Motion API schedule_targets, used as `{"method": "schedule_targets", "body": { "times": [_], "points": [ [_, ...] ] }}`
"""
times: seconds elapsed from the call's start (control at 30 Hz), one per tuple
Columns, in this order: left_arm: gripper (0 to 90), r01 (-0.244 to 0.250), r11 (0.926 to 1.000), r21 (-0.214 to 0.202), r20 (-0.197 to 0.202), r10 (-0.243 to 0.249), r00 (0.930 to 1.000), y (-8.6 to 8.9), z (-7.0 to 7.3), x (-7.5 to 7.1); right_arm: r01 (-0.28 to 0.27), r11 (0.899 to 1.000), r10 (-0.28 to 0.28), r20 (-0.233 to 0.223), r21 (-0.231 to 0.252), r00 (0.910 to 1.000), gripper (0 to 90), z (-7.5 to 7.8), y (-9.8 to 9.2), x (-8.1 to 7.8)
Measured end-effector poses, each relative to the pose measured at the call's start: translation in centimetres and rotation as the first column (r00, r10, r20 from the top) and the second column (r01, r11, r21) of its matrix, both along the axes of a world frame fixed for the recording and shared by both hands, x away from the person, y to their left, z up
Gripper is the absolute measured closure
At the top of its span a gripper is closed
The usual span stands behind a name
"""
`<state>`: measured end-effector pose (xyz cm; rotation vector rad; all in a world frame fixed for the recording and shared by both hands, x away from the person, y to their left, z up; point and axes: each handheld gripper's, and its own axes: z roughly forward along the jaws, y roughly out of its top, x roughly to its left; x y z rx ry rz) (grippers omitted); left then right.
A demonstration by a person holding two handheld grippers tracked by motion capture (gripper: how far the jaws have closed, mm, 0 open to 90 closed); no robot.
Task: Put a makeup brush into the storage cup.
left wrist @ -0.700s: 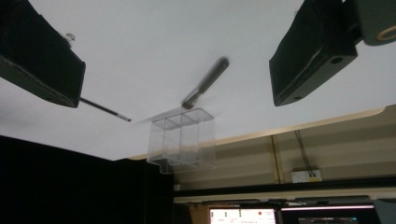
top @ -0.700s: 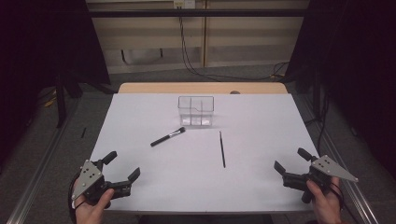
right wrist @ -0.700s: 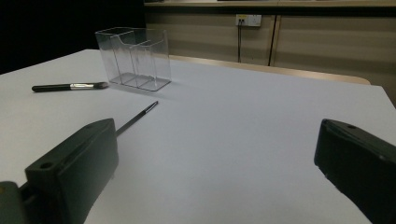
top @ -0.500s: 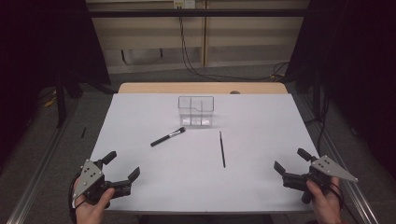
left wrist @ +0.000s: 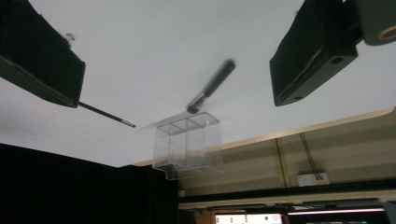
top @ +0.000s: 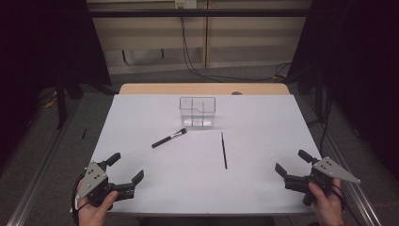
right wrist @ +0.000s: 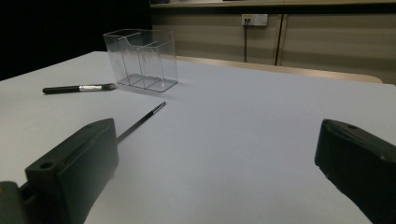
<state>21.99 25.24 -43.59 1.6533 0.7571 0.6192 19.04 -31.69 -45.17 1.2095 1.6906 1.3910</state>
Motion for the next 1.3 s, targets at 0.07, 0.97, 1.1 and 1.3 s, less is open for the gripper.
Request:
{"method": "schedule_targets", "body": {
  "times": [0.07,0.97,1.1,1.3],
  "points": [
    [3.3,0.004,1.0000,-0.004,0.009,-0.004,1.0000,-0.3,0.2,0.1,-0.001,1.000,0.001,0.001,-0.001,1.0000,0.0,0.0,0.0,0.0],
    [2.6,0.080,0.9968,0.001,0.026,-0.080,0.9964,-4.2,1.5,3.3,-0.015,1.000,0.015,-0.005,0.003,0.9999,0.0,0.0,0.7,0.0],
    [2.9,0.092,0.9957,-0.006,0.030,-0.092,0.9953,-5.0,1.7,4.4,-0.017,1.000,0.017,-0.005,-0.001,0.9998,0.0,0.0,0.6,-0.1],
    [2.8,0.073,0.9970,-0.025,0.042,-0.072,0.9966,-5.8,2.2,6.1,-0.017,1.000,0.017,-0.003,-0.003,0.9999,0.0,0.0,0.7,-0.2]
  ]
}}
